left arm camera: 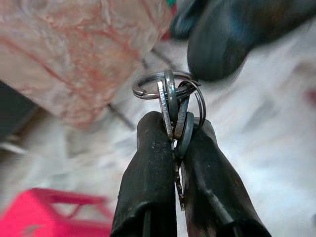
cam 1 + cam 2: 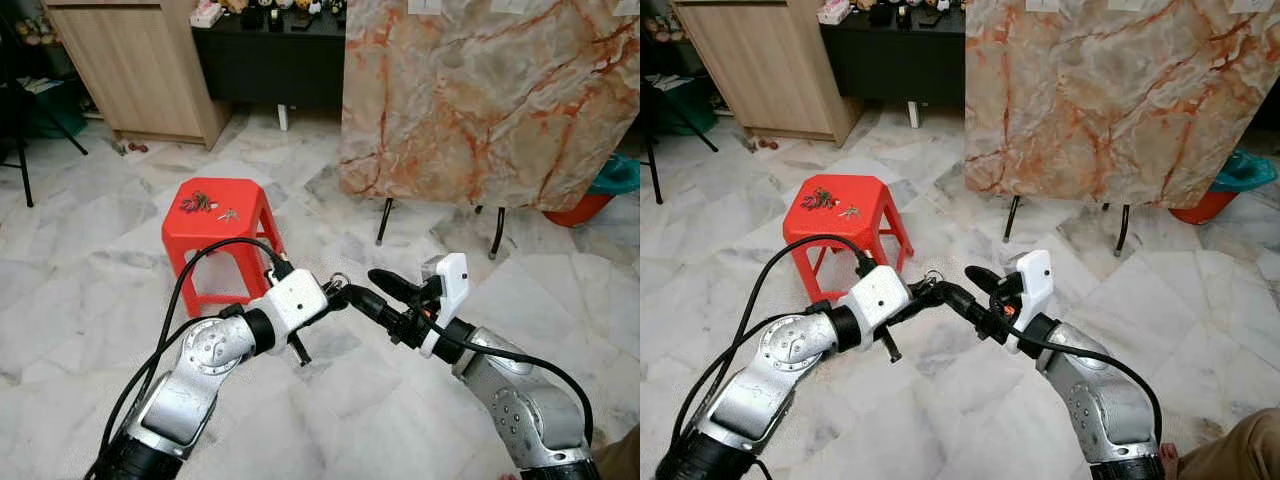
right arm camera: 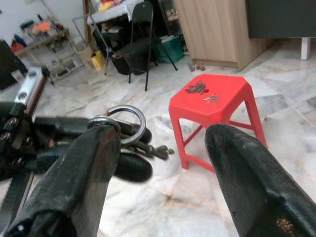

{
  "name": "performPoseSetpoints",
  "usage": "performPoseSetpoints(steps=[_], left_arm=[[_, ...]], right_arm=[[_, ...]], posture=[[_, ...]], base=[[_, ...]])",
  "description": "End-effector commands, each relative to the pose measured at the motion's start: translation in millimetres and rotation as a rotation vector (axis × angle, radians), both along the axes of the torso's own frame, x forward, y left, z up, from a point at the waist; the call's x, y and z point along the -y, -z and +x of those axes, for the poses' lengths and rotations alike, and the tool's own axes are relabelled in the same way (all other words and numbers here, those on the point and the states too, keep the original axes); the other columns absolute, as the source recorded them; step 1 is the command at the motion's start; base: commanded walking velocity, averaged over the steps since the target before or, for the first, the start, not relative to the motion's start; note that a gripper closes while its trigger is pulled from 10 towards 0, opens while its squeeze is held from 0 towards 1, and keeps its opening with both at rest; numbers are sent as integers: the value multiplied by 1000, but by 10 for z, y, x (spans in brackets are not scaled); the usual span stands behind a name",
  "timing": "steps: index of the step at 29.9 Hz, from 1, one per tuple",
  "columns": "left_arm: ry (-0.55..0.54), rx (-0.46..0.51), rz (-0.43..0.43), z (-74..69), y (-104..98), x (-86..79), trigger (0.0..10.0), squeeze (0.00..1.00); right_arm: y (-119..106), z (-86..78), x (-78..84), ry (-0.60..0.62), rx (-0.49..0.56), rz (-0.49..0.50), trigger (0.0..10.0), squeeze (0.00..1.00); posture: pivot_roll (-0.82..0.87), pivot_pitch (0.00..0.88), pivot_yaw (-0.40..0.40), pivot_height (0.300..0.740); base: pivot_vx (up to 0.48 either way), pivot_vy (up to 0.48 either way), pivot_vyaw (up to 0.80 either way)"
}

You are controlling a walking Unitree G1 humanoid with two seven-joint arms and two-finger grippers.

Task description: Hang keys on a hook

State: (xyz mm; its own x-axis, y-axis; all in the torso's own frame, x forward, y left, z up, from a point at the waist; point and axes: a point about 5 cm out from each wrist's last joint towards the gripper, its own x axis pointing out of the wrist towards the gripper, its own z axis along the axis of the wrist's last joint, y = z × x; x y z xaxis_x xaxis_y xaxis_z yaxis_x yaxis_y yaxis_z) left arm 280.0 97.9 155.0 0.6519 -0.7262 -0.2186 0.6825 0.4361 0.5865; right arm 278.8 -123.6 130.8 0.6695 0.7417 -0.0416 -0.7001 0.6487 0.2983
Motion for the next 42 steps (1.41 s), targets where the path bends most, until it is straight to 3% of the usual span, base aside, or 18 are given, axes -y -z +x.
performPoseSetpoints(steps=[1, 7, 11, 15, 16, 17, 19, 20, 23, 24, 27, 29, 33, 35, 42], left_arm=[[-45, 29, 89, 49, 75, -51, 10000, 0], [-189, 46, 214, 148, 268, -221, 10000, 0], [-350, 1, 159, 200, 421, -353, 10000, 0], [-567, -137, 29, 205, 702, -569, 10000, 0], [-590, -153, 21, 199, 747, -601, 10000, 0], [-686, -250, 11, 139, 982, -752, 10000, 0], [-733, -316, 26, 75, 1152, -835, 10000, 0], [-764, -415, 68, -42, 1378, -916, 10000, 0], [-775, -549, 117, -228, 1651, -971, 10000, 0], [-772, -574, 157, -300, 1738, -999, 10000, 0], [-709, -632, 386, -604, 2027, -1102, 10000, 0], [-706, -720, 412, -817, 2194, -1107, 10000, 0], [-692, -743, 439, -908, 2278, -1083, 10000, 0], [-611, -751, 566, -1001, 2343, -1088, 10000, 0], [-591, -756, 578, -1045, 2392, -1043, 10000, 0]], right_arm=[[18, 20, 50, 18, -2, -41, 10000, 0], [195, 129, 196, 173, -76, -95, 10000, 0], [402, 230, 342, 367, -155, -86, 10000, 0], [756, 196, 443, 472, -279, -149, 10000, 0], [823, 181, 455, 482, -300, -166, 10000, 0], [1080, 92, 476, 506, -394, -201, 10000, 0], [1233, 22, 481, 514, -449, -230, 10000, 0], [1390, -74, 481, 522, -513, -262, 10000, 0], [1567, -190, 490, 546, -582, -313, 10000, 0], [1615, -229, 485, 546, -599, -330, 10000, 0], [1766, -379, 480, 558, -666, -363, 10000, 0], [1872, -502, 479, 563, -715, -406, 10000, 0], [1950, -595, 487, 573, -745, -421, 10000, 0], [1995, -662, 486, 580, -764, -418, 10000, 0], [2037, -735, 539, 595, -772, -425, 10000, 0]], posture=[[94, 82, -24, 740], [94, 79, -25, 740], [92, 76, -24, 740], [91, 74, -23, 740], [91, 74, -23, 740], [91, 74, -23, 740], [91, 74, -24, 740], [93, 73, -23, 740], [97, 76, -24, 740], [100, 79, -22, 740], [100, 84, -21, 740], [101, 95, -18, 740], [112, 103, -20, 740], [110, 104, -20, 740], [101, 116, -14, 740]], base=[[0, 0, 0], [0, 0, 0], [0, 0, 0], [0, 0, 0], [0, 0, 0], [0, 0, 0], [0, 0, 0], [0, 0, 0], [0, 0, 0], [0, 0, 0], [0, 0, 0], [0, 0, 0], [0, 0, 0], [0, 0, 0], [0, 0, 0]])
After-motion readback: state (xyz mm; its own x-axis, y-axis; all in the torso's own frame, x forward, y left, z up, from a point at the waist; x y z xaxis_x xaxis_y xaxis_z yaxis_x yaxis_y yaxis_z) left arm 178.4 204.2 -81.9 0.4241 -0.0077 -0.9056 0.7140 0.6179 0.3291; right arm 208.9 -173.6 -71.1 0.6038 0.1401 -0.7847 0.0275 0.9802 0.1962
